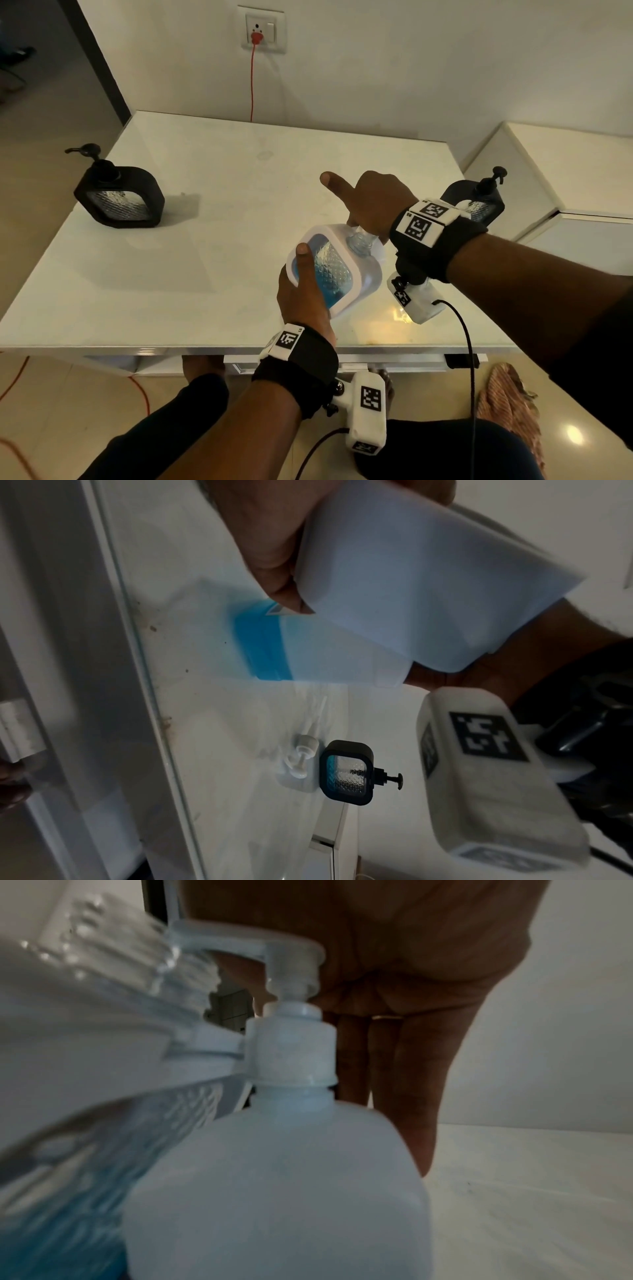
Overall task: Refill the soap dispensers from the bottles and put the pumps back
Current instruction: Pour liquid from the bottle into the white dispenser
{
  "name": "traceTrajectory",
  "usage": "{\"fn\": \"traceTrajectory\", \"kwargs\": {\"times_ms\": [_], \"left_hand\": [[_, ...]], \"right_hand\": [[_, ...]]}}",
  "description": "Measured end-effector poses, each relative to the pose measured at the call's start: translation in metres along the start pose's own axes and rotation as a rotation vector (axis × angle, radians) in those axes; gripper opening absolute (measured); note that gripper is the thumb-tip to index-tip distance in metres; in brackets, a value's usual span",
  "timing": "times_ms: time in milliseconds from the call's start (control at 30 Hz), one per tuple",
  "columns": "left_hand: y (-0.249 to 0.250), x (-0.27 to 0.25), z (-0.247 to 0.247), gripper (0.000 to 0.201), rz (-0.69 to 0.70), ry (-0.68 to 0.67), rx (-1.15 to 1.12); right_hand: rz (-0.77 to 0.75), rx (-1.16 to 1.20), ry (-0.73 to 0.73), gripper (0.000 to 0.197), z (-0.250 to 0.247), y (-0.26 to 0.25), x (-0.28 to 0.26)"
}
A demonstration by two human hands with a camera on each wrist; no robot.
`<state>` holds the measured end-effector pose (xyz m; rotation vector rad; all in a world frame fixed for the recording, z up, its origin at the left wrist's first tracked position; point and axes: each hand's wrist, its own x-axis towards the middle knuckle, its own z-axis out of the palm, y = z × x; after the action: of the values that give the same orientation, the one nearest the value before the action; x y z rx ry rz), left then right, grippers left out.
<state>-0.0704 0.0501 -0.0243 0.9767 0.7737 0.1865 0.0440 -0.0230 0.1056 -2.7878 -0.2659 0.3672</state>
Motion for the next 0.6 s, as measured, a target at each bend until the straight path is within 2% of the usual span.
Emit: {"fn": "traceTrajectory", "kwargs": {"times_ms": [100, 333, 500, 600], "left_hand": [[0.0, 0.0, 0.0, 0.082, 0.007, 0.002, -0.001], [0.006, -0.002, -0.001, 0.07, -0.002, -0.001, 0.022], [0.0, 0.0, -0.001, 0.083, 0.016, 0.005, 0.025], [0.002, -0.001, 0.0, 0.081, 0.006, 0.014, 0.007]], "right_hand": [[0.002, -0.002, 0.008, 0.099, 0.001, 0.0, 0.001], [0.009, 0.096, -0.111, 0.106, -0.011, -0.004, -0.004], [-0.004, 0.024, -0.041, 0.099, -0.003, -0.002, 0.0], [-0.002, -0.001, 0.021, 0.098, 0.004, 0.002, 0.003]]}}
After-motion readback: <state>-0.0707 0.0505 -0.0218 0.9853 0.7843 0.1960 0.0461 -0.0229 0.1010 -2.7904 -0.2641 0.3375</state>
